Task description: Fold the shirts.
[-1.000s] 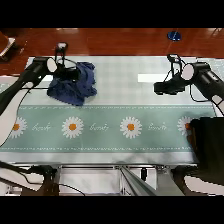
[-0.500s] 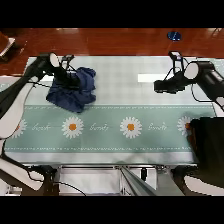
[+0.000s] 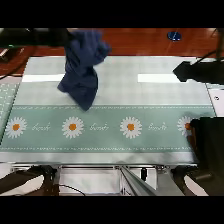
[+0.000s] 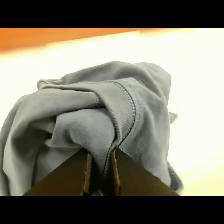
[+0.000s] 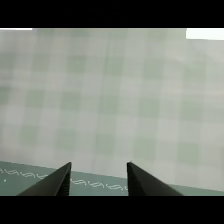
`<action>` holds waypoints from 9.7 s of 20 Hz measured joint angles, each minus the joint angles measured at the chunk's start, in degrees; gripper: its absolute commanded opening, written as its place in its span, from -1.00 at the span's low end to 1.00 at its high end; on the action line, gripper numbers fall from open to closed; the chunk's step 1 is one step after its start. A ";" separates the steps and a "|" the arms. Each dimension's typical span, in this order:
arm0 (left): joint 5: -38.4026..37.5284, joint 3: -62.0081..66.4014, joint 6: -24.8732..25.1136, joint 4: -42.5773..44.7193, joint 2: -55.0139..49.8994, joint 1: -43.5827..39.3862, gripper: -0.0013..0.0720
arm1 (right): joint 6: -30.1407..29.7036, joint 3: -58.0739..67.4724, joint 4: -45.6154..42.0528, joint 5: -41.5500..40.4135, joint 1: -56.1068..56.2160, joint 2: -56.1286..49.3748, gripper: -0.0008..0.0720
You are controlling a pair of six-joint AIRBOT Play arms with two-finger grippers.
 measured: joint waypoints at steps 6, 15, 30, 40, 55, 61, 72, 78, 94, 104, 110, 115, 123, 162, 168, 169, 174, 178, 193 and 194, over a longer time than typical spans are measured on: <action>8.96 0.02 5.09 -9.42 12.66 -8.57 -0.89 | 0.26 0.00 0.26 2.19 0.00 12.04 0.12; 18.29 -17.53 4.44 -11.19 17.73 -30.40 -0.89 | 0.22 -0.11 -0.13 4.94 0.00 16.39 0.12; 19.45 -56.68 -2.95 -4.35 20.00 -28.98 0.42 | 0.85 -14.97 4.81 2.27 -0.11 12.79 0.14; -4.87 -50.60 -5.22 -1.75 31.74 10.91 0.41 | 3.48 -13.79 -14.82 5.20 -29.05 12.22 0.13; -0.52 -72.83 18.69 -35.26 19.80 -20.44 0.41 | -10.78 -36.11 21.92 3.63 -17.99 -3.58 0.13; 13.92 -66.38 18.51 -37.79 11.91 -26.01 -0.69 | -10.10 -36.41 26.08 -0.74 -8.63 -9.31 0.13; 12.09 -62.14 19.12 -37.40 9.22 -19.19 -0.89 | -10.93 -36.28 36.22 -9.20 3.87 -19.08 0.13; 11.78 -62.03 19.26 -37.38 9.22 -18.12 -0.89 | -13.38 -34.86 41.46 -13.86 4.83 -22.95 -0.81; 5.42 -23.06 18.43 -37.38 14.73 6.08 -0.89 | -13.57 21.68 23.08 8.15 -1.84 -11.37 -0.92; -8.96 -3.80 8.74 -20.96 27.10 16.39 -0.89 | -9.64 38.93 5.29 21.24 -2.51 8.81 -0.92; -17.20 -3.30 3.61 -8.39 37.53 16.90 -0.89 | -6.67 39.52 1.79 33.33 -2.51 12.96 -0.92; -22.91 -11.65 -0.39 -3.52 44.15 16.96 -0.89 | -4.76 33.35 2.10 41.81 -2.51 13.97 -0.92; -13.57 -42.95 -1.11 -4.39 39.17 16.87 -0.89 | -5.33 0.04 1.29 27.82 -2.51 10.51 -0.92; 2.86 -54.90 12.66 -22.64 0.35 20.70 0.18 | -18.91 -26.93 29.92 1.53 -43.04 -13.46 0.05; 0.42 -50.38 14.32 -22.82 -5.92 17.55 -0.88 | -22.01 -26.95 36.92 1.18 -42.73 -17.68 0.05; 0.17 -49.68 14.45 -22.82 -6.32 17.38 -0.88 | -22.64 -26.67 38.71 0.79 -42.29 -18.97 0.05; -1.42 -47.32 14.82 -22.86 -7.17 16.96 -0.89 | -23.91 -21.97 44.92 -1.51 -38.21 -27.10 0.05; -1.88 -46.86 14.84 -22.82 -7.34 16.90 -0.88 | -22.73 -17.57 46.84 -2.93 -33.94 -33.00 0.05; -4.33 -30.77 14.91 -29.29 -3.61 19.63 -0.88 | -20.41 16.52 46.47 6.56 -23.71 -39.56 -0.92; -4.42 -26.45 14.91 -30.77 -2.49 20.11 -0.89 | -19.47 21.99 46.40 7.30 -23.67 -38.53 -0.92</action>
